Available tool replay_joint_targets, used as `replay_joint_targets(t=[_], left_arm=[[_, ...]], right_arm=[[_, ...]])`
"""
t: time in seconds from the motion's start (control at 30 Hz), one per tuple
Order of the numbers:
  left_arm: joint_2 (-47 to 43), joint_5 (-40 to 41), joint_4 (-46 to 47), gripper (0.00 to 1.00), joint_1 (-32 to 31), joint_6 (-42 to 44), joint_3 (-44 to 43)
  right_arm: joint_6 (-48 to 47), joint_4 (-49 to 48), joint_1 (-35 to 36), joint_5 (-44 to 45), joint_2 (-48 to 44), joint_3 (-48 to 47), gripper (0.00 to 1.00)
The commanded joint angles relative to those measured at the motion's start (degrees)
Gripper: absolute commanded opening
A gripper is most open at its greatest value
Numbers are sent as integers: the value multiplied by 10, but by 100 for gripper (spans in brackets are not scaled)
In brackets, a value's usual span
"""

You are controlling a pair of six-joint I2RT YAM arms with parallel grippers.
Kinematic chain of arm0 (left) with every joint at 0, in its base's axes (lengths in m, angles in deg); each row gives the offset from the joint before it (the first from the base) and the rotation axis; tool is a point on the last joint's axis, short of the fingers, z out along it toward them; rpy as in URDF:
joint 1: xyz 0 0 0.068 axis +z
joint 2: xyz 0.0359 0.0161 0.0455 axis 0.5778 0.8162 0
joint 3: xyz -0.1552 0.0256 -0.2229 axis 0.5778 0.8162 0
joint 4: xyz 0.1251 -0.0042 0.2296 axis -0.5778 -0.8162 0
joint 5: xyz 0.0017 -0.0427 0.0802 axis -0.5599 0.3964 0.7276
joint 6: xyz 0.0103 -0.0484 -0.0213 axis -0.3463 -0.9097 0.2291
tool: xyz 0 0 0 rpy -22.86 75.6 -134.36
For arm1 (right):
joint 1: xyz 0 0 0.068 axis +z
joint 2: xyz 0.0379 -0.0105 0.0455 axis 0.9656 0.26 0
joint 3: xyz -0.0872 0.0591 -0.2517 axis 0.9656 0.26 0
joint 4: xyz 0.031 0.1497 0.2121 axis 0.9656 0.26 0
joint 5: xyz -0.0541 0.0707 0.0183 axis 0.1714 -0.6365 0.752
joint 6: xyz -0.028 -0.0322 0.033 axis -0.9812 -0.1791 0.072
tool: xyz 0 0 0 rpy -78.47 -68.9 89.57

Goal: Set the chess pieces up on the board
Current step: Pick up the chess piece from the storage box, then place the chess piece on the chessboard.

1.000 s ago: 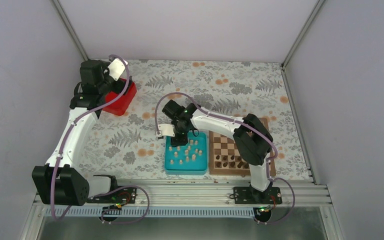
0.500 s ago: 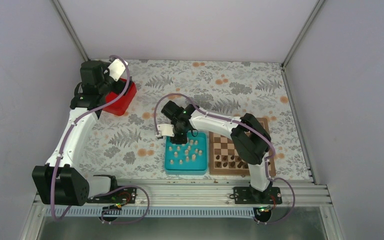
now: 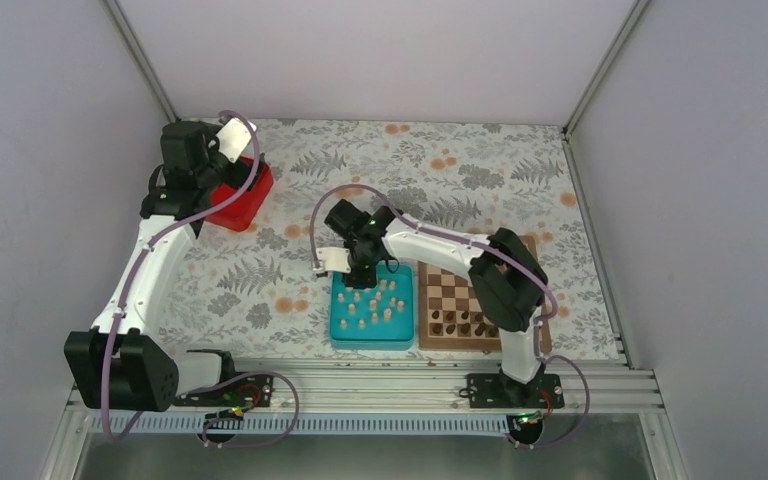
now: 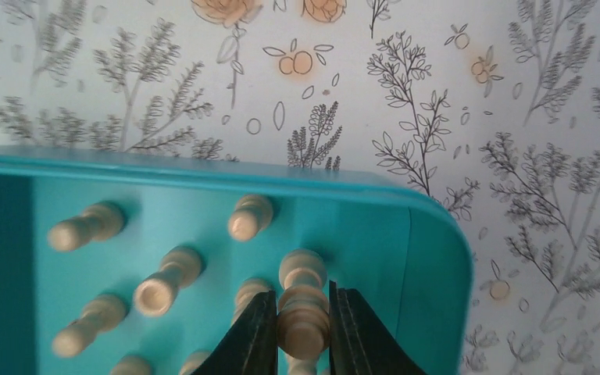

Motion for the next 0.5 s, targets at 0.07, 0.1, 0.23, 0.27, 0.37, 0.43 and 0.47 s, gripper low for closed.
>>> replay_joint_targets(t=[0.07,0.1,0.23,0.27,0.37,0.43,0.47], left_arm=[[2,-12,9,100,2,1,-14],[3,-15,9,100,2,0,-15],[9,-30,6,100,2,-8,-25],[10,-33,7,100,2,-10,-27],[19,-41,7,100,2,-15,-35],[25,-45,8,100,2,-18,-40],[28,-47,7,100,2,-19,-42]], right_arm=[[25,58,-37,-64,-97,-44,8],[25,67,-47,-75,-109,-47,8],[24,90,-103,-98,-161,-38,6],[23,95,-120,-100,-168,-35,6],[7,105,-185,-98,-207,-16,6],[-8,106,-232,-96,-224,1,7],[-15,105,-256,-95,-231,9,6]])
